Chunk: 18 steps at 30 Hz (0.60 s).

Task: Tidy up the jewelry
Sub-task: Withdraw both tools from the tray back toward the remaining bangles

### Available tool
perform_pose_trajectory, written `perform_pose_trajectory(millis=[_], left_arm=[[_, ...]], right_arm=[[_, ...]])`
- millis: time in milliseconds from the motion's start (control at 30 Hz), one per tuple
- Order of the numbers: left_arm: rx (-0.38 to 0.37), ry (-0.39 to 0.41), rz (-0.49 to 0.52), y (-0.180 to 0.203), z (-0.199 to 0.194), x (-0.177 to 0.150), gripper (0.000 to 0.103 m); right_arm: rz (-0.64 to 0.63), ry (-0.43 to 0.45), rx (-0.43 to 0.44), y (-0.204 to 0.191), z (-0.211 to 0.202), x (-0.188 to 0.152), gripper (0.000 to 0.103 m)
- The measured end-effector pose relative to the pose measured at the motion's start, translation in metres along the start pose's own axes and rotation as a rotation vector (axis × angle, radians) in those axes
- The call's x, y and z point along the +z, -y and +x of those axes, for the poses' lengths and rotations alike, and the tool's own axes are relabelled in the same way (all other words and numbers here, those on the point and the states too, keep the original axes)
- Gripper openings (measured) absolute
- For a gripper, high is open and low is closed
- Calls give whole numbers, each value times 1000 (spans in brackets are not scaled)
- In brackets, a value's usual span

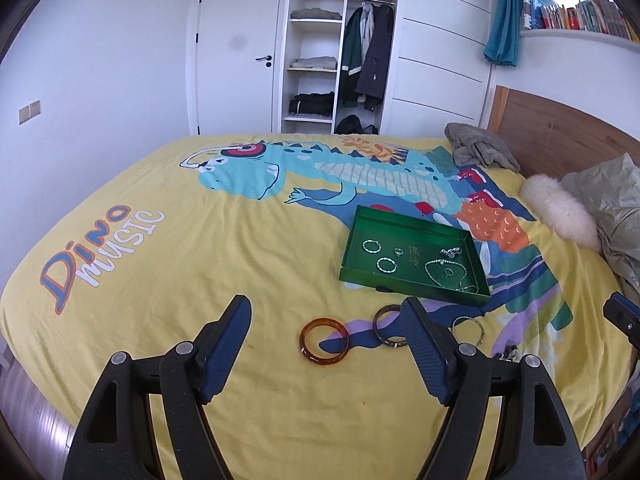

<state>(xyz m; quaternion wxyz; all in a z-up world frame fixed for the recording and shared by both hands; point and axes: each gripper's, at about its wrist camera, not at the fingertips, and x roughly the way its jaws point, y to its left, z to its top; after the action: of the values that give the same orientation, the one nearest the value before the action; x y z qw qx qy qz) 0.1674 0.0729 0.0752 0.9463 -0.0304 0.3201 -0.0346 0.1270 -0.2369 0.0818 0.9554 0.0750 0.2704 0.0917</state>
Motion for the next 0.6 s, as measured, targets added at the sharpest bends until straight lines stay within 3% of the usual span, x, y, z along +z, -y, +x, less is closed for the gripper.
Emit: perform_pose_trajectory(millis=[600], left_arm=[[7, -32, 3, 8, 12, -22, 80]], right_arm=[[51, -40, -39, 33, 4, -26, 57]])
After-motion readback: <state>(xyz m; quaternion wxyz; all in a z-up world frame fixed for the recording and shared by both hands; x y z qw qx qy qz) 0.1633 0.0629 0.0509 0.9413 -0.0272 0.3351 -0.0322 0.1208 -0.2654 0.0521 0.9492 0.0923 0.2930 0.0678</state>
